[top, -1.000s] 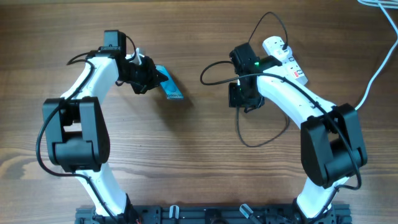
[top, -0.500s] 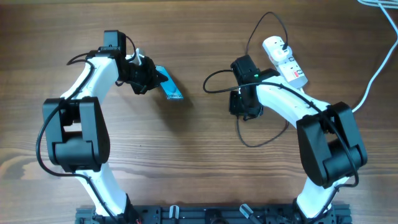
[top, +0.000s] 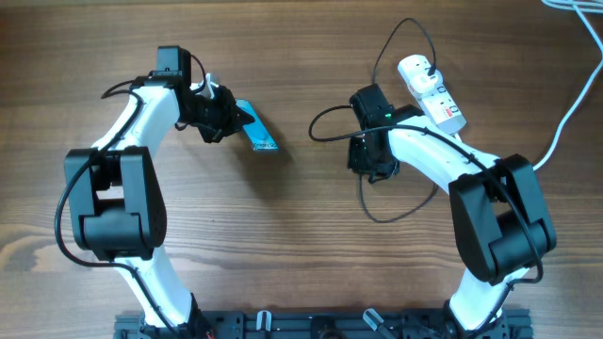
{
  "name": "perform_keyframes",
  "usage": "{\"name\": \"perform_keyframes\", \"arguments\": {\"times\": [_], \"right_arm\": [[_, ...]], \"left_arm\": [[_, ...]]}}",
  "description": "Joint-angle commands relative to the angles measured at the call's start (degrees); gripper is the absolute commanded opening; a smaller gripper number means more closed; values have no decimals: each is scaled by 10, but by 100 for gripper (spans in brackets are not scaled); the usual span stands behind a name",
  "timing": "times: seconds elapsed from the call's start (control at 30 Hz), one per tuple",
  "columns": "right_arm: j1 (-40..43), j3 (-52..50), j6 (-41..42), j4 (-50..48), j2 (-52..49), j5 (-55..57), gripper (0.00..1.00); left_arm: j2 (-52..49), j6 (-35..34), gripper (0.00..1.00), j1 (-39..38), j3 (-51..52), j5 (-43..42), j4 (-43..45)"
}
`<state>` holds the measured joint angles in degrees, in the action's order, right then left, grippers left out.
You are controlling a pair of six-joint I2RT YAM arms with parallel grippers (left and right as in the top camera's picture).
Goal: Plug charger to phone and switch on socket
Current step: 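Grip the USB-C plug with the right gripper, tip pointing up, then carry the plug with the right gripper under the phone's bottom port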
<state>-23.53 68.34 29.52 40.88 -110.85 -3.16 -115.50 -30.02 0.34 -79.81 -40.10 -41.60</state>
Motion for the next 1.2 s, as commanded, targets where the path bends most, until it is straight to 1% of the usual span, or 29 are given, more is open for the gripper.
{"name": "perform_keyframes", "arguments": {"times": [0.0,0.03,0.1,0.2,0.37,0.43,0.47,0.5,0.53,0.6,0.63,0.67,0.77,0.8,0.87,0.93,1.0,1.03,1.1,1.17], "right_arm": [[-3,-13,-10,-12,-43,5,18],[-3,-13,-10,-13,-43,5,18],[-3,-13,-10,-17,-43,5,9],[-3,-13,-11,-24,-43,6,7],[-3,-13,-24,-29,-43,5,8],[-3,-11,-31,-31,-43,4,4],[-3,-6,-45,-28,-42,-11,4],[-3,-1,-63,-24,-39,-37,4],[-3,4,-74,-22,-31,-61,4],[-3,10,-92,-20,-4,-112,4],[-3,11,-104,-19,18,-143,4],[-3,11,-111,-18,31,-163,4],[-3,10,-167,-4,106,-289,4],[-3,10,-176,2,133,-325,4],[-3,10,-175,4,167,-358,4],[-3,10,-174,5,191,-393,4],[-7,10,-150,6,206,-387,4],[-15,10,-132,5,209,-360,4],[-36,10,-121,6,209,-308,4],[-66,10,-87,3,209,-247,4]], "left_arm": [[16,11,4,0,-5,-7,0],[16,11,4,0,-5,-7,0],[16,11,4,0,-5,-7,0],[16,11,4,0,-5,-7,0],[16,11,4,0,-5,-7,0],[16,12,4,0,-5,-8,1],[16,25,4,-1,-5,-17,3],[16,48,4,-2,-5,-43,10],[16,89,4,-5,-5,-99,23],[16,143,4,-7,-5,-216,52],[16,151,4,-9,-5,-264,71],[16,151,4,-9,-5,-289,87],[16,151,4,-10,-5,-369,139],[16,151,4,-10,-5,-412,158],[16,150,4,-15,-5,-487,197],[16,150,4,-21,-5,-496,212],[16,150,4,-28,-5,-492,214],[16,148,4,-32,-5,-490,216],[16,146,4,-38,-5,-488,217],[16,146,4,-42,-5,-488,217]]}}
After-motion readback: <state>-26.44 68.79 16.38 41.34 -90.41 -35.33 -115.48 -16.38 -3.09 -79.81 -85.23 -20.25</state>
